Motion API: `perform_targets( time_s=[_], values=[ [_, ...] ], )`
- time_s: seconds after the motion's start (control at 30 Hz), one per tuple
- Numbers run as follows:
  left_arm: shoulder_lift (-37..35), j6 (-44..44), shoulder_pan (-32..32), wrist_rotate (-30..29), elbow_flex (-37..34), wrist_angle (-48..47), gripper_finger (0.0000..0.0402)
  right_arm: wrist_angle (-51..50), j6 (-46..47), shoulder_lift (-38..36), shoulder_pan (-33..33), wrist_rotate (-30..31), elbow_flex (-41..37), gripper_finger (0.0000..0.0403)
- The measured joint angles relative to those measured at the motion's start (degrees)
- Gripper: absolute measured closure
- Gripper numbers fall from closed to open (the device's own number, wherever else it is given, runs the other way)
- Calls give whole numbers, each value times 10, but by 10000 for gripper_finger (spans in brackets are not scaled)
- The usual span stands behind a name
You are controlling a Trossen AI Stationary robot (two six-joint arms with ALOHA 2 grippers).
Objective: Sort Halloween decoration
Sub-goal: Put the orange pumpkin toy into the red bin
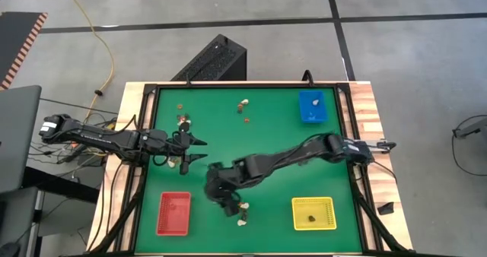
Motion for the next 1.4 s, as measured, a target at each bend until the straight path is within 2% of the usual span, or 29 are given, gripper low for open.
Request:
perform_targets(
  time_s=[0.17,0.27,0.33,0.47,0.67,0.8,0.87,0.93,1.0,1.07,1.17,1.27,1.4],
  values=[
    [5,-26,0,4,0,-2,208,-194,3,-68,-16,20,-10,168],
    [18,-54,0,4,0,-4,208,-236,4,-118,-31,26,-71,174],
    [28,-74,0,4,0,-8,208,-219,7,-171,-42,26,-141,180],
    [39,-114,0,0,0,-4,208,-103,13,-308,-69,26,-334,193],
    [45,-142,13,-15,39,-59,208,190,66,-516,-103,29,-624,209],
    [79,-141,32,-35,56,-81,208,382,113,-606,-102,41,-776,213],
    [105,-156,42,-10,62,-97,208,461,124,-632,-96,55,-832,213],
    [134,-181,50,12,81,-164,208,522,133,-650,-87,67,-877,214],
    [166,-223,59,16,124,-285,208,559,134,-657,-81,71,-910,214],
    [199,-251,67,12,180,-417,208,571,108,-658,-79,83,-921,214],
    [247,-269,69,-8,256,-562,208,582,62,-660,-90,100,-919,214],
    [281,-277,69,-6,295,-640,208,586,30,-660,-105,100,-920,214],
    [308,-250,74,13,282,-662,208,585,21,-660,-123,99,-920,214]
  ],
)
